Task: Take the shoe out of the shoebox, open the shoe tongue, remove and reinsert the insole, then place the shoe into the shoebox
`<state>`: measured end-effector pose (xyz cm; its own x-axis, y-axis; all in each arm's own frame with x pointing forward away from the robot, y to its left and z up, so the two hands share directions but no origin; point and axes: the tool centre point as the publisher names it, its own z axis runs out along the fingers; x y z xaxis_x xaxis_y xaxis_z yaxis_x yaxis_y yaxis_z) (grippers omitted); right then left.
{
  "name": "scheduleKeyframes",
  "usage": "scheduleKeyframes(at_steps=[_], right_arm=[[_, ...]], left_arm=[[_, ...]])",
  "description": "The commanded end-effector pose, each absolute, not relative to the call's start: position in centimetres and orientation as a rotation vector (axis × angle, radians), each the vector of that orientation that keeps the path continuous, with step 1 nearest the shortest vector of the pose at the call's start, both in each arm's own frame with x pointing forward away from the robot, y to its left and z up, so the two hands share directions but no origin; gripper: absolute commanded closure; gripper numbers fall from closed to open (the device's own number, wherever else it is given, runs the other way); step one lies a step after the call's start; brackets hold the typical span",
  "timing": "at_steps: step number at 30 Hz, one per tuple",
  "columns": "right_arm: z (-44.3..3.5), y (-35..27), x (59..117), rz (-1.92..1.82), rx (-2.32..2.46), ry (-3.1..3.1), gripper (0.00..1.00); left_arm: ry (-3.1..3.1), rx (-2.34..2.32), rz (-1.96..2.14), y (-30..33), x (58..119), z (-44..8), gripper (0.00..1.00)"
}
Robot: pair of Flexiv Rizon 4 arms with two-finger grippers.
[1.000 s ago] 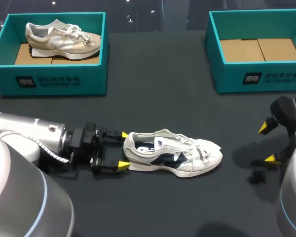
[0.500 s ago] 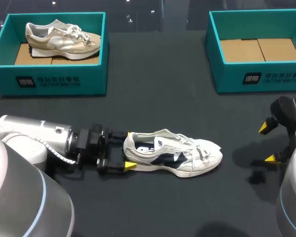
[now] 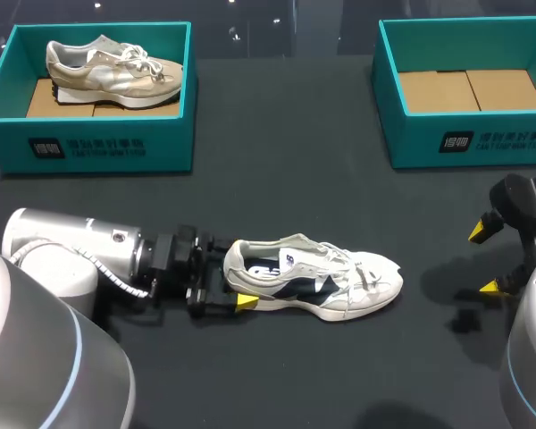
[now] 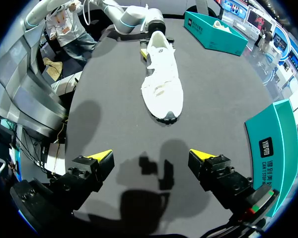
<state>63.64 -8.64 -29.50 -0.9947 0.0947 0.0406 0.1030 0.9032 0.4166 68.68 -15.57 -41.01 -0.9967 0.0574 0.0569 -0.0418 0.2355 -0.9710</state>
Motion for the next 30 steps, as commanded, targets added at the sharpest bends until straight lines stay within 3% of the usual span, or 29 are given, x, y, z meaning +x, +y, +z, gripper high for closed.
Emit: scheduleKeyframes(at_steps=[1, 3, 4, 6, 30], right_arm=[[-29.48, -8.58, 63.48, -0.662, -0.161, -3.049, 0.00], [-29.48, -8.58, 63.48, -0.662, -0.161, -3.049, 0.00], [-29.48, -8.58, 63.48, -0.662, -0.161, -3.049, 0.00], [-29.48, -8.58, 63.48, -0.662, -0.161, -3.049, 0.00], [-29.48, -8.58, 63.48, -0.662, -0.161, -3.049, 0.00]], left_arm=[[-2.409, -0.011, 1.897, -16.39, 68.62, -41.37, 0.00], [-2.412, -0.012, 1.897, -16.61, 68.64, -41.45, 0.00], [-2.412, -0.013, 1.896, -16.70, 68.66, -41.49, 0.18], [-2.411, -0.021, 1.893, -16.84, 68.70, -41.55, 1.00], [-2.388, -0.080, 1.877, -16.99, 69.58, -41.36, 1.00]])
